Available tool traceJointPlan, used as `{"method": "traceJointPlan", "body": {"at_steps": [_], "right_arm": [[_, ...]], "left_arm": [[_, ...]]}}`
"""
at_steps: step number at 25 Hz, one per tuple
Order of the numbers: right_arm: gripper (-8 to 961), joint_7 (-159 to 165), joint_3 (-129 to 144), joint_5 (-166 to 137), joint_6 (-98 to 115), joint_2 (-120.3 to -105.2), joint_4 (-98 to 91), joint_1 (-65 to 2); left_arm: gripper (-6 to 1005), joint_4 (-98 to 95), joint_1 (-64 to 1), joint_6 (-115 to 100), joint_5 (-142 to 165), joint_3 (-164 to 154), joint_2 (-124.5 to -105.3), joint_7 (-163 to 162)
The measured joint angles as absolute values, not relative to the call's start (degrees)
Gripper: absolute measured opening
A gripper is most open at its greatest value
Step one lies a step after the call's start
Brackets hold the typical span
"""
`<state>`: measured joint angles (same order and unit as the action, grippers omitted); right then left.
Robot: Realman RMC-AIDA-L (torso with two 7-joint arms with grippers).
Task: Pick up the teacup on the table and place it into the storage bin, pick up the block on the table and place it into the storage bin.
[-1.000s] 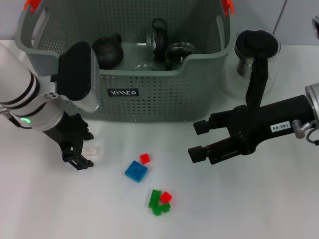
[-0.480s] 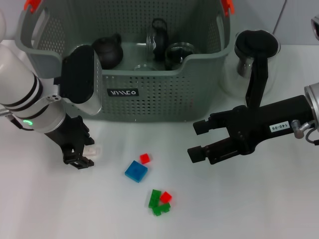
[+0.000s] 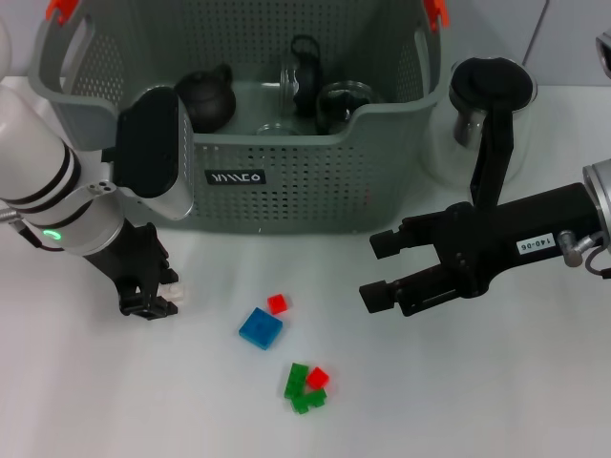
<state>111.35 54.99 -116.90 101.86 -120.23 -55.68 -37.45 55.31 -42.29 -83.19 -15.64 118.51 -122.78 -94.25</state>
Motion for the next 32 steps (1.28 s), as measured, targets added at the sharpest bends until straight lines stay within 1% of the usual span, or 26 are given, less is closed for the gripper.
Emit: {"method": "traceJointPlan", "body": {"at_steps": [24, 32], "right_arm": [[947, 110.6, 54.5, -116.9, 102.0, -120.22, -55.3, -37.5], [947, 110.4, 54.5, -116.3, 102.1, -120.06, -55.3, -37.3]], "left_arm": [[287, 53.6, -42.9, -80.4, -14.1, 118.2, -122.8, -95.7], [218, 53.5, -43.5, -81.1, -14.0, 118.3, -122.59, -95.9]]}}
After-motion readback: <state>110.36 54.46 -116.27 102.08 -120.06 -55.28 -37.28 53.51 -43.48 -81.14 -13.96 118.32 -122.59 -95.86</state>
